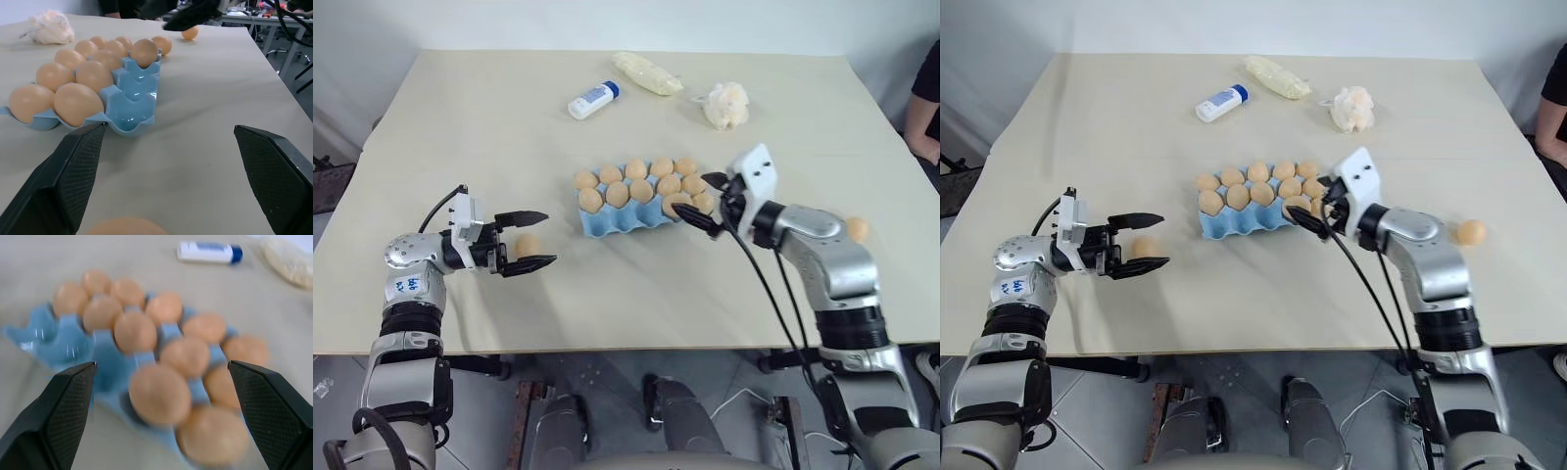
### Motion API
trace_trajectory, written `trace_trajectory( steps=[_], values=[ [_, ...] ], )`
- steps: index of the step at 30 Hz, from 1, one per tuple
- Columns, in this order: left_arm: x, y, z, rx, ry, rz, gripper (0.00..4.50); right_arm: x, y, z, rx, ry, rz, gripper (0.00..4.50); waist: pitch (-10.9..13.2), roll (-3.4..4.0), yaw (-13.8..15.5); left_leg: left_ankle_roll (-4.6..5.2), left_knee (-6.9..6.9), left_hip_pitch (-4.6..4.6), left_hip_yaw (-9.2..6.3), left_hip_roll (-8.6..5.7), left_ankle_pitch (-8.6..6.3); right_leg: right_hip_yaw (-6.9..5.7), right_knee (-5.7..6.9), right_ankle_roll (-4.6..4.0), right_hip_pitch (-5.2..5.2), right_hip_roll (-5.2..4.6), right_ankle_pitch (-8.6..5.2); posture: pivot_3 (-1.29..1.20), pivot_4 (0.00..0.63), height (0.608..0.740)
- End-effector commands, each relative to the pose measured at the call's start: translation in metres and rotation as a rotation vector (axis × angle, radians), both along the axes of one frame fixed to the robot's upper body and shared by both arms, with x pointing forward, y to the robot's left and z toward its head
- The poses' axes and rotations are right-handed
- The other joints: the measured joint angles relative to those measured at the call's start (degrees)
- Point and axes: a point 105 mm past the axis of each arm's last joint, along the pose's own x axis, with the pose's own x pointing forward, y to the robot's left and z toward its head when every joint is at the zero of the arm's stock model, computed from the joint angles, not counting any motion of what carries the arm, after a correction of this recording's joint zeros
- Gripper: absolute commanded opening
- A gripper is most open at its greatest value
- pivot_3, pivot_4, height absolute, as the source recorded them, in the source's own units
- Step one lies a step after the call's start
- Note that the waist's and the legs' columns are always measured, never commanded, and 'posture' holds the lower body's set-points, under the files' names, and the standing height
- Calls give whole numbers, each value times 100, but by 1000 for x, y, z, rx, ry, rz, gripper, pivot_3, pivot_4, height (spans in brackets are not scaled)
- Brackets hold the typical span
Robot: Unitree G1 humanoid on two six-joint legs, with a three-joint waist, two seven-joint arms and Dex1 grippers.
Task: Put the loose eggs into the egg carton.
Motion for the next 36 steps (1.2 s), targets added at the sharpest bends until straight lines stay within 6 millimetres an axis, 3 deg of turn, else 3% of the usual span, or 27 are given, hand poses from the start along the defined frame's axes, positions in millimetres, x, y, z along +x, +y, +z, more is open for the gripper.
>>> trace_trajectory(
  steps=[1,9,17,26,30,36],
  values=[
    [0,1,12,-18,-55,3,4500,-22,-27,24,-3,-52,-1,4482,0,0,6,1,0,0,0,0,-1,0,-2,0,0,0,0,0,150,740],
    [-1,4,12,-28,-58,13,4500,-73,-101,9,-95,61,-118,4482,0,-1,58,0,0,5,-1,0,-3,0,-7,1,4,4,0,0,150,740],
    [4,2,14,-40,-63,27,4500,-104,-149,-4,-113,106,-250,4482,0,-1,99,5,7,16,0,-3,0,5,-12,4,18,3,1,0,150,740],
    [2,2,15,-58,-75,35,4500,-99,-159,-12,-54,37,-378,4482,-1,-2,109,6,6,17,2,-4,2,9,-16,5,20,3,2,0,150,740],
    [1,4,16,-63,-82,48,4500,-86,-162,-10,-2,-44,-452,4482,-1,-2,101,6,5,17,4,-5,2,10,-17,5,20,2,3,0,150,740],
    [0,4,17,-70,-91,62,4500,-63,-149,-8,105,-88,-475,4482,-1,-1,89,7,6,18,3,-4,3,11,-12,5,20,3,2,0,150,740]
  ],
)
